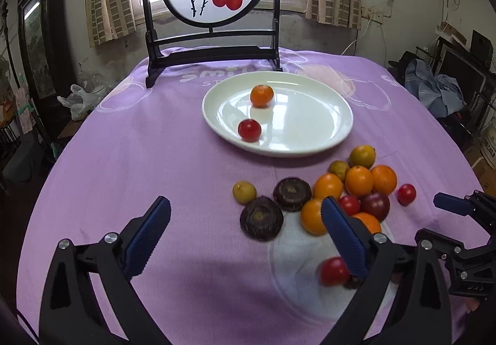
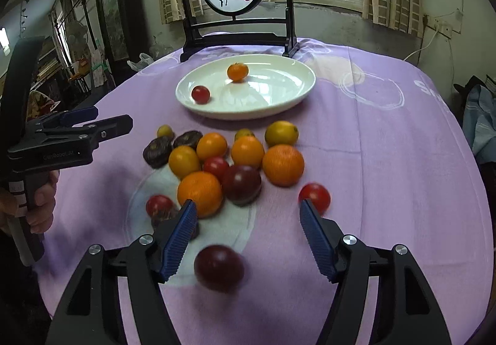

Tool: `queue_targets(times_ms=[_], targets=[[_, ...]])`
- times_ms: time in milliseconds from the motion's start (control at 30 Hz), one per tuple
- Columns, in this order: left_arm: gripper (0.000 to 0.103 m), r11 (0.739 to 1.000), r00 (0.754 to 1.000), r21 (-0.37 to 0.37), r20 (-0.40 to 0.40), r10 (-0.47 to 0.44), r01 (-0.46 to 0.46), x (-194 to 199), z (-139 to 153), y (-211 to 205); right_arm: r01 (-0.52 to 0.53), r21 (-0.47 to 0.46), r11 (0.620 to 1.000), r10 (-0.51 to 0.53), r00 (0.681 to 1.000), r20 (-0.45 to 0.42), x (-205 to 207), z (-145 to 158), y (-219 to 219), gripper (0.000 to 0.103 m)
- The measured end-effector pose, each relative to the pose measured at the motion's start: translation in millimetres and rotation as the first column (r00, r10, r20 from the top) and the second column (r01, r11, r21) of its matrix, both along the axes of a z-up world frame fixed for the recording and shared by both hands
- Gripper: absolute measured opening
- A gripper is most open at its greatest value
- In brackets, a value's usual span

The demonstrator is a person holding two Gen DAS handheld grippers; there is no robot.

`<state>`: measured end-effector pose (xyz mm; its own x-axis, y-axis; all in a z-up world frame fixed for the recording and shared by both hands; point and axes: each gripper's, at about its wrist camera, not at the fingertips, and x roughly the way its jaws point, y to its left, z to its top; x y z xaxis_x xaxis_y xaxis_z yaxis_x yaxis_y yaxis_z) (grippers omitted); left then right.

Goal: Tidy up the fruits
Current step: 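Grasp the dark-red tomato with the right tool while the left tool grasps a red tomato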

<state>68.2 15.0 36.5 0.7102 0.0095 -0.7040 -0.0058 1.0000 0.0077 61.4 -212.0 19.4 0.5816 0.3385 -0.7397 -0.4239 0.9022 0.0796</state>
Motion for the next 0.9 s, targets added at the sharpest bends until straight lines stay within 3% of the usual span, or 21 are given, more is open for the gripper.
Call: queue_targets(times_ms=[167, 467, 533, 567, 900], targets=[[0.096, 0.999, 0.999, -0.039, -0.052, -0.004, 0.001, -28, -21, -3, 0.005, -0.037, 0.999, -0.006, 0.999, -0.036, -24, -17, -2, 0.070], [0.096, 0.999, 0.994, -0.028, -0.108, -0.030, 0.027, -44, -44, -10, -0.024, -0.091, 0.996, 0.015, 0.995, -0.097, -25, -43, 17, 0.069], [0.096, 0.999, 0.992, -0.025, -0.117, -0.039, 0.036, -44, -47, -11, -0.033, -0.092, 0.995, 0.022, 0.993, -0.114, -22, -46, 22, 0.061], [0.096, 0.999, 0.991, -0.024, -0.126, -0.043, 0.040, -43, -48, -12, -0.030, -0.084, 0.996, 0.021, 0.994, -0.107, -21, -45, 22, 0.041], [0.096, 0.993, 0.982, 0.031, -0.158, -0.108, 0.114, -34, -58, -34, -0.009, 0.025, 1.000, 0.013, 0.990, -0.138, -22, -43, 7, 0.040]])
